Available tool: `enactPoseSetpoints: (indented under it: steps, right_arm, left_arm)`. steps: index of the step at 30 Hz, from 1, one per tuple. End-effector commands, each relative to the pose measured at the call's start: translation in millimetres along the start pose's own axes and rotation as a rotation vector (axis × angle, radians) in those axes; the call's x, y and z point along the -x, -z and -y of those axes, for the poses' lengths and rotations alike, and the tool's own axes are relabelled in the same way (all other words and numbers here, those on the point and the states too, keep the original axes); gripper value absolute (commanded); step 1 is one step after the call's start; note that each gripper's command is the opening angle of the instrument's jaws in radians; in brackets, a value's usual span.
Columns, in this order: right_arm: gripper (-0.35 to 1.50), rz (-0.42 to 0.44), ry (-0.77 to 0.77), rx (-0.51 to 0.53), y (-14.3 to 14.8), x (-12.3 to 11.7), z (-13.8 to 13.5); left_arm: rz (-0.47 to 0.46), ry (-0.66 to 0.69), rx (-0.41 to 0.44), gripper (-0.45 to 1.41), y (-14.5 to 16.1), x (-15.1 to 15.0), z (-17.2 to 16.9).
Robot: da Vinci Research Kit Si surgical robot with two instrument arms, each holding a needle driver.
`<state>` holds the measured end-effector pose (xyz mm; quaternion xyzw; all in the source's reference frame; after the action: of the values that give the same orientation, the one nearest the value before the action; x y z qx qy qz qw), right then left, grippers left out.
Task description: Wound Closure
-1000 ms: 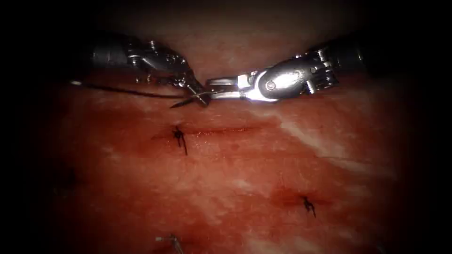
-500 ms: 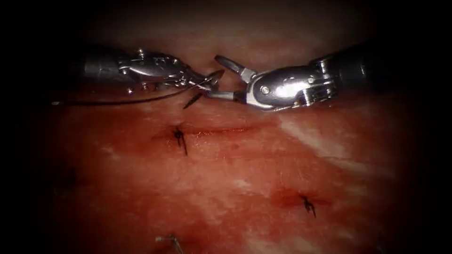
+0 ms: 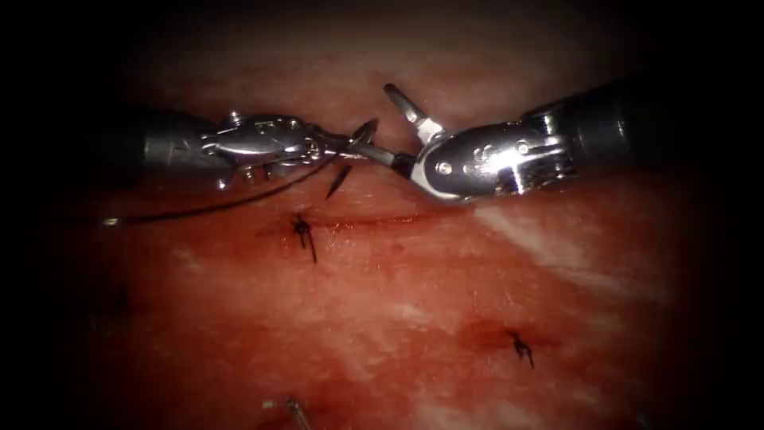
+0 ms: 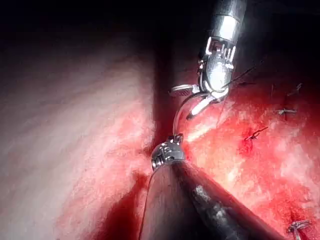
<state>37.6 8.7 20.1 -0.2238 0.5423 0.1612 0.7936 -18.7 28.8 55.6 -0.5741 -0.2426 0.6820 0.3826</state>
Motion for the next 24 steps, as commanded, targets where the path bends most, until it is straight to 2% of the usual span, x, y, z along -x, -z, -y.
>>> enactPoseSetpoints:
  steps: [1,6,10,11,12,16,17,18,24]
  right_arm:
    - [1.11,0.005,0.007,-0.008,-0.6,0.5,0.8]
    - [1.09,0.02,0.015,-0.008,-0.8,0.9,1.1]
    - [0.96,0.025,0.015,-0.013,-0.8,0.9,1.0]
    - [0.88,0.026,0.016,-0.015,-0.8,0.9,1.0]
    - [0.71,0.026,0.016,-0.016,-0.7,0.8,1.0]
    - [0.49,0.018,0.02,-0.022,-0.6,0.6,1.0]
    - [-0.1,0.009,0.021,-0.035,-0.6,0.5,1.2]
    - [-0.35,0.002,0.028,-0.047,-0.6,0.6,1.2]
    - [-0.35,-0.001,0.051,-0.08,-0.4,1.2,1.2]
  left_arm:
    - [0.001,0.002,-0.002,-0.45,-0.6,0.5,0.0]
    - [-0.005,0.002,-0.005,-0.45,-0.6,0.5,-0.2]
    - [-0.004,0.002,-0.01,-0.45,-0.6,0.6,-0.2]
    - [-0.004,0.002,-0.01,-0.45,-0.6,0.7,-0.2]
    - [-0.004,0.001,-0.011,-0.45,-0.6,0.7,-0.3]
    - [-0.004,-0.001,-0.014,-0.45,-0.7,1.0,-0.3]
    - [-0.004,-0.003,-0.012,-0.45,-0.7,1.2,-0.3]
    - [-0.004,-0.004,-0.009,-0.45,-0.7,1.3,-0.4]
    - [-0.003,0.0,-0.006,-0.45,-0.5,1.6,-0.5]
